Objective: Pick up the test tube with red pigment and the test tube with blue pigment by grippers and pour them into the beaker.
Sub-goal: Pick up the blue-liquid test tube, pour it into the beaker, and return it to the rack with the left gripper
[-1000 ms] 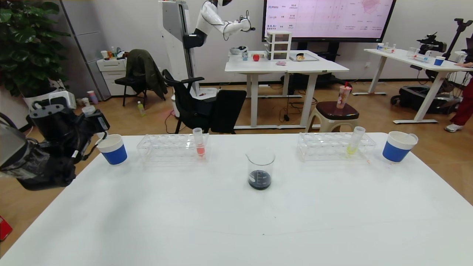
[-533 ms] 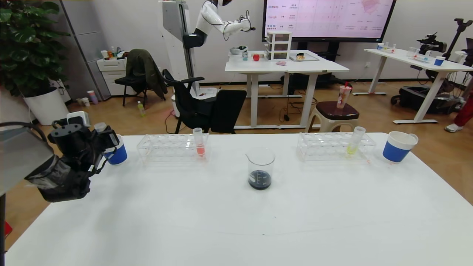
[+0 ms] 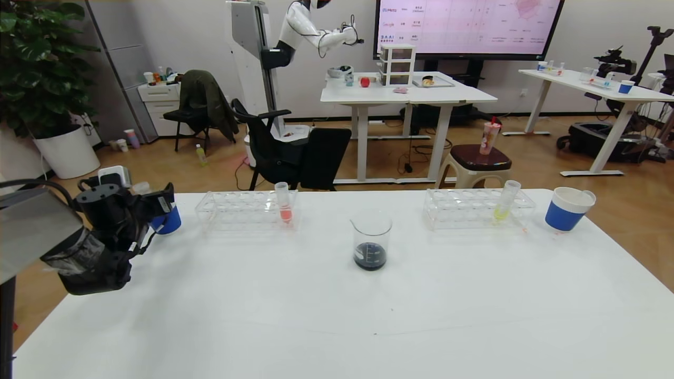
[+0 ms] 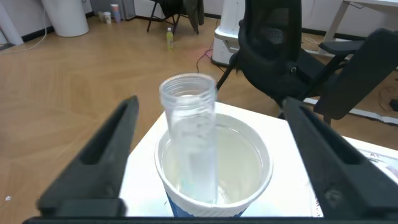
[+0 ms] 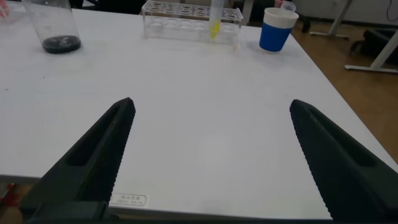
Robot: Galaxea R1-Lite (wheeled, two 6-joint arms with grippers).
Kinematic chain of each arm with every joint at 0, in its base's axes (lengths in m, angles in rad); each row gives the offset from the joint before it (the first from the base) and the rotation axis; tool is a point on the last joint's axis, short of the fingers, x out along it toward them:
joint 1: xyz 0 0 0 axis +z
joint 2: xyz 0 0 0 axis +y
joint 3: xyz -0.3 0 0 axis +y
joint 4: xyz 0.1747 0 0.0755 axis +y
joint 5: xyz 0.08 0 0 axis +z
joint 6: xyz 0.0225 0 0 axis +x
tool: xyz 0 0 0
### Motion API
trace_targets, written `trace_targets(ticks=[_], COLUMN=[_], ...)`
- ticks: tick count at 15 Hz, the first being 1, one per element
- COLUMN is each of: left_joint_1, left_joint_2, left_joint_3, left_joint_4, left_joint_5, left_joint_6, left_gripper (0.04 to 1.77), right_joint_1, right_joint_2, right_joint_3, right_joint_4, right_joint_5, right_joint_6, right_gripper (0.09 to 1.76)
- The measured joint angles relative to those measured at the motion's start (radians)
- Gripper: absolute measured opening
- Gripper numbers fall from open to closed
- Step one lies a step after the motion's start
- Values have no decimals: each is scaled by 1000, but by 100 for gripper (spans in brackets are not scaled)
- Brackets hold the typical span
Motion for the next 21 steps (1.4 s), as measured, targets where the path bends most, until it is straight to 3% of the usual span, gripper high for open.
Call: trace_targets(ticks=[1,5,7,11,14,17,21], left_joint_1=[0,-15,-76,-257,-329,-356,-386], left_joint_2=[0,-37,-87,-164,-217,-345,-637], left_joint_3=[1,-8,-8,-30,-33,-4,102], left_joint_4=[-6,-1,42,122,131,200,342], left_joint_5=[0,-7,-9,1,4,15,41], left_joint_6=[1,2,1,7,55,107,177], left_gripper=[174,175,175,175,175,175,175], right_joint_1=[0,0,0,0,0,0,0], right_joint_2=[0,0,0,0,0,0,0], right_joint_3=[0,0,0,0,0,0,0], right_joint_4=[0,0,0,0,0,0,0], right_joint_5=[0,0,0,-1,-1,0,0], right_joint_6=[0,0,0,0,0,0,0], right_gripper=[174,174,174,174,174,174,174])
